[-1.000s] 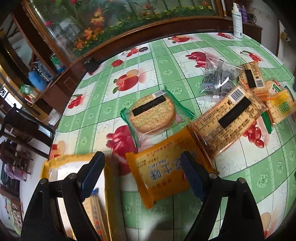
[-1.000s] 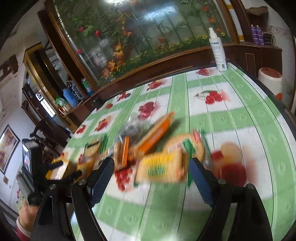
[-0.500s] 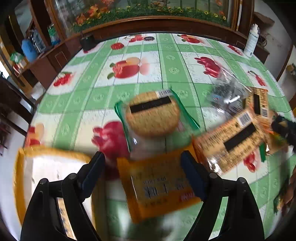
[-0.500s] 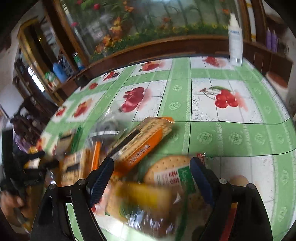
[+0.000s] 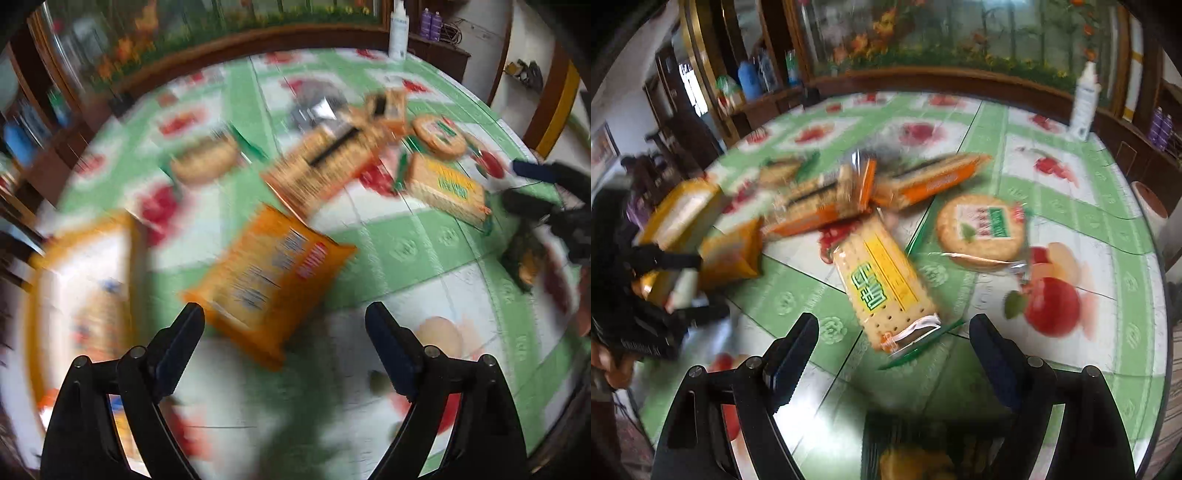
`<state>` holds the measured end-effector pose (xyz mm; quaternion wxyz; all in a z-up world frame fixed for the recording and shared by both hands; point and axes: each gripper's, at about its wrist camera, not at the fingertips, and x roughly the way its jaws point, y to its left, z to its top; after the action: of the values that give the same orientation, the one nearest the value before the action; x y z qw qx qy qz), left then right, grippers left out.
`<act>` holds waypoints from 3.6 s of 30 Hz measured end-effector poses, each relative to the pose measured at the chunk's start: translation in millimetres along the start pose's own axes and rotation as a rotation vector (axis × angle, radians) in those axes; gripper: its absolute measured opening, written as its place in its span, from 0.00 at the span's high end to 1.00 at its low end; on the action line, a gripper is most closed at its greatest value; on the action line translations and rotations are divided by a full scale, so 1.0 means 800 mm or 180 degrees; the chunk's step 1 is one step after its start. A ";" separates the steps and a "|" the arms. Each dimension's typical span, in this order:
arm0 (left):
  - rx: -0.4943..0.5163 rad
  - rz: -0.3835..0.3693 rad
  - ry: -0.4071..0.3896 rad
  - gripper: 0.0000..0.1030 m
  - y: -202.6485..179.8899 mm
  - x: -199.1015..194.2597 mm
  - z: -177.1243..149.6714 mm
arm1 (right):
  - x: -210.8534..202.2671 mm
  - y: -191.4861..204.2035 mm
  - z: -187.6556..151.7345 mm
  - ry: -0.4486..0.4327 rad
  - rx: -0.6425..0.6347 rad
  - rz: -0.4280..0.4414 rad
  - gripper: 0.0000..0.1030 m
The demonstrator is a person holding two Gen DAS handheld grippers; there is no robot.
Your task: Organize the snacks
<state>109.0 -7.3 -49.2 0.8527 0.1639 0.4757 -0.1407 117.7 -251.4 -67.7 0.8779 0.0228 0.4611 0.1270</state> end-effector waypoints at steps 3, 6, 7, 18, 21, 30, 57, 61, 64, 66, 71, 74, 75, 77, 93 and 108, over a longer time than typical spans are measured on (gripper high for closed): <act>0.0067 0.0100 -0.0183 0.13 0.018 -0.008 0.015 | -0.027 -0.007 0.008 -0.0235 -0.0060 0.0038 0.16; 0.0269 0.0132 -0.0111 0.13 0.026 0.009 0.031 | -0.019 0.003 0.024 -0.0172 -0.0251 0.0166 0.16; 0.0354 0.0147 -0.0020 0.13 0.025 0.019 0.033 | -0.011 0.010 0.028 -0.0124 -0.0345 0.0158 0.16; 0.0549 0.0111 0.0046 0.13 0.016 0.038 0.036 | 0.081 0.031 0.022 0.0346 -0.0546 0.0064 0.19; 0.0683 0.0092 0.0039 0.13 0.013 0.036 0.038 | 0.087 0.031 0.018 0.0364 -0.0566 0.0051 0.18; 0.0872 -0.0337 0.0228 0.13 0.018 0.042 0.043 | 0.082 0.028 0.017 0.0348 -0.0518 0.0100 0.18; -0.0292 0.0189 -0.0426 0.97 -0.013 -0.026 -0.032 | 0.013 0.028 0.002 -0.0167 0.0082 0.0280 0.52; -0.0439 0.0347 -0.0586 0.97 0.002 -0.047 -0.046 | -0.016 0.038 -0.003 -0.0341 0.0183 0.0431 0.52; -0.0566 0.0360 -0.0644 0.97 0.022 -0.058 -0.052 | -0.030 0.051 -0.007 -0.0398 0.0179 0.0487 0.52; -0.0655 0.0374 -0.0663 0.97 0.037 -0.064 -0.058 | -0.035 0.059 -0.008 -0.0414 0.0181 0.0582 0.52; -0.0839 0.0345 -0.0676 0.97 0.061 -0.073 -0.070 | -0.040 0.089 -0.006 -0.0434 0.0065 0.0673 0.52; -0.0898 0.0307 -0.0728 0.97 0.068 -0.078 -0.075 | -0.042 0.106 -0.004 -0.0445 0.0008 0.0731 0.52; -0.0925 0.0300 -0.0747 0.97 0.071 -0.081 -0.077 | -0.041 0.113 -0.001 -0.0443 -0.0018 0.0748 0.52; -0.1044 0.0243 -0.0751 0.92 0.080 -0.083 -0.081 | -0.040 0.121 0.001 -0.0436 -0.0039 0.0799 0.52; -0.0714 0.0639 -0.0244 0.13 0.011 0.013 -0.017 | -0.064 0.085 -0.010 -0.0574 0.0156 0.0781 0.52; -0.0952 0.0685 -0.0098 0.13 0.042 0.046 -0.019 | -0.054 0.063 -0.013 -0.0520 0.0276 0.0771 0.52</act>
<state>129.0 26.2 -83.4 0.8848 0.0830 0.4580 0.0211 75.7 -214.0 -31.2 0.8890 0.1265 0.3871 0.2096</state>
